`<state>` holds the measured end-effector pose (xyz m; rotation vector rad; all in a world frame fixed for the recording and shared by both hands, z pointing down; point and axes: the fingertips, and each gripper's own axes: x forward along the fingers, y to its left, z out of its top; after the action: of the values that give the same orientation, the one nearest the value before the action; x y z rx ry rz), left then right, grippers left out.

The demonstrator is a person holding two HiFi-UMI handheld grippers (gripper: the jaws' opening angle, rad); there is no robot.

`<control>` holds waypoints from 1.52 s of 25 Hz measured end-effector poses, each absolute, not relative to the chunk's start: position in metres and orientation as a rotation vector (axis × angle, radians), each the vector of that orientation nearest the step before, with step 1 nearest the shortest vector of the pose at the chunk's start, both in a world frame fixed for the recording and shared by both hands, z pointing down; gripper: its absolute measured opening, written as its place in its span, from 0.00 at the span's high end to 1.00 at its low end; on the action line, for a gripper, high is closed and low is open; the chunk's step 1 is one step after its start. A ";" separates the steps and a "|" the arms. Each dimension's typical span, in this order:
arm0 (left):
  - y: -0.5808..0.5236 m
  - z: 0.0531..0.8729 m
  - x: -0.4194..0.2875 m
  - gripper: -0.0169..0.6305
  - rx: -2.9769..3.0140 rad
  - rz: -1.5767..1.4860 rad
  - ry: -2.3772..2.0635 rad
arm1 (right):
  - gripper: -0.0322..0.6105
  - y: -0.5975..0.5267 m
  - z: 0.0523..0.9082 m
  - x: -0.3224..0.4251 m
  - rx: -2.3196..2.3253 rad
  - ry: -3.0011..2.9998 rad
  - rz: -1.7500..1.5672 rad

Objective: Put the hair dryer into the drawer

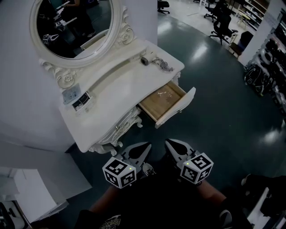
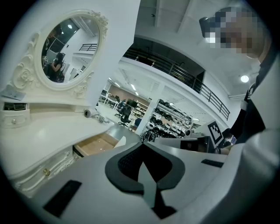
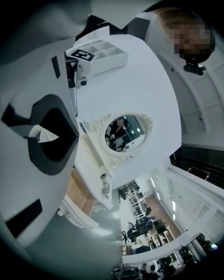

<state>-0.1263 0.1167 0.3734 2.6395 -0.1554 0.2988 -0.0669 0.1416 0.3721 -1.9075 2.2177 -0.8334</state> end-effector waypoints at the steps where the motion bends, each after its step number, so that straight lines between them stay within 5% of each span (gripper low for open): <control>1: 0.117 0.373 -0.126 0.97 2.640 0.299 -0.154 | 0.90 0.141 0.372 -0.067 -1.906 2.219 -0.835; 23: 0.090 0.367 -0.129 0.97 2.664 0.264 -0.199 | 0.91 0.112 0.369 -0.070 -1.893 2.260 -0.822; 38: 0.006 0.372 -0.053 0.97 2.621 0.249 -0.400 | 0.90 0.018 0.370 0.027 -1.788 2.395 -0.836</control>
<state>-0.0528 0.0060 0.3724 2.6210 -0.3998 0.2491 0.0272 0.0184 0.3695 -1.7877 2.3950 -0.8356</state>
